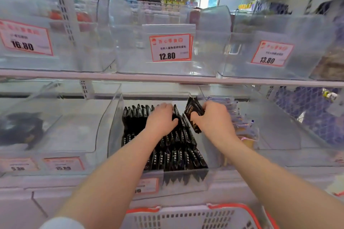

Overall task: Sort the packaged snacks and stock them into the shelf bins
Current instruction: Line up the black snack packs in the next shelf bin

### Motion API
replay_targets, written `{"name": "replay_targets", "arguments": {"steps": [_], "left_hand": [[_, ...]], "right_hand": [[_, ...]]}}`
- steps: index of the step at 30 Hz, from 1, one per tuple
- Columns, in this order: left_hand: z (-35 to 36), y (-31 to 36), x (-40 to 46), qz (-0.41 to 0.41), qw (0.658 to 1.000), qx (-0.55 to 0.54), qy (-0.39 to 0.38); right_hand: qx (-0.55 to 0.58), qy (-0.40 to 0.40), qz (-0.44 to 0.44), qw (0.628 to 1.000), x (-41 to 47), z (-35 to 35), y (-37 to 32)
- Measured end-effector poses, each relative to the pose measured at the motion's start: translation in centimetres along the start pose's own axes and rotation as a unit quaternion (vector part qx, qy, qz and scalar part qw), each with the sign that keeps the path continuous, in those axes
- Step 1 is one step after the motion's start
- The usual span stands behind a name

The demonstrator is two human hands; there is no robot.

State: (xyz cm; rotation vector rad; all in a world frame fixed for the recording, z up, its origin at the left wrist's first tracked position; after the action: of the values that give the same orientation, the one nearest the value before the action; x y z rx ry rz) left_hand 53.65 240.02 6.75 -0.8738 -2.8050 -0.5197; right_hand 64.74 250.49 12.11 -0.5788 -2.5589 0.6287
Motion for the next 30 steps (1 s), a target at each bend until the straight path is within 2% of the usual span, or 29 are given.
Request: {"name": "replay_targets", "arguments": {"steps": [2,4,10,17,21,24,27,28,30], "left_hand": [[1.2,0.7,1.5,0.042,0.992,0.114,-0.027],[2.2,1.5,2.4,0.088,0.982,0.166,-0.03],[3.6,1.2,3.9,0.128,0.978,0.162,-0.015],[2.0,-0.5,4.2,0.096,0.99,0.085,0.064],[2.4,-0.9,3.9,0.105,0.991,0.079,0.039],[2.8,-1.7,3.9,0.07,0.996,0.049,0.024],[3.0,-2.7,3.9,0.045,0.998,0.037,0.004],[3.2,-2.7,3.8,0.052,0.997,0.05,-0.003],[3.5,-2.5,3.6,0.064,0.996,0.065,-0.008]], "right_hand": [[-0.051,0.005,-0.017,0.999,0.8,0.4,-0.2],[-0.103,0.007,-0.043,0.994,1.6,1.1,-0.8],[-0.24,-0.011,-0.067,0.968,3.9,5.5,-1.7],[-0.316,0.005,-0.093,0.944,7.1,8.6,-2.9],[-0.317,-0.047,-0.088,0.943,7.1,11.1,-2.0],[-0.31,-0.123,-0.074,0.94,7.1,13.0,-1.2],[-0.349,-0.224,-0.075,0.907,7.1,14.8,-0.6],[-0.367,-0.241,-0.084,0.895,7.0,15.1,-0.4],[-0.387,-0.223,-0.122,0.886,6.9,15.2,-0.3]]}}
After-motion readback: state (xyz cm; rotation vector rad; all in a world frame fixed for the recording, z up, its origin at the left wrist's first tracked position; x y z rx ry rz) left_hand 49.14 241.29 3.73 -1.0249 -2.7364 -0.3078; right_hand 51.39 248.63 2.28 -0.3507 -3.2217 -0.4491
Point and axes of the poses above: each hand's wrist, its own x-axis towards the middle knuckle, its own z-axis out of the palm, y = z × x, the point moved 9 cm from there along x, towards the middle knuckle, and after that the axes turned 1 degree about x, right-handed, at the moved point
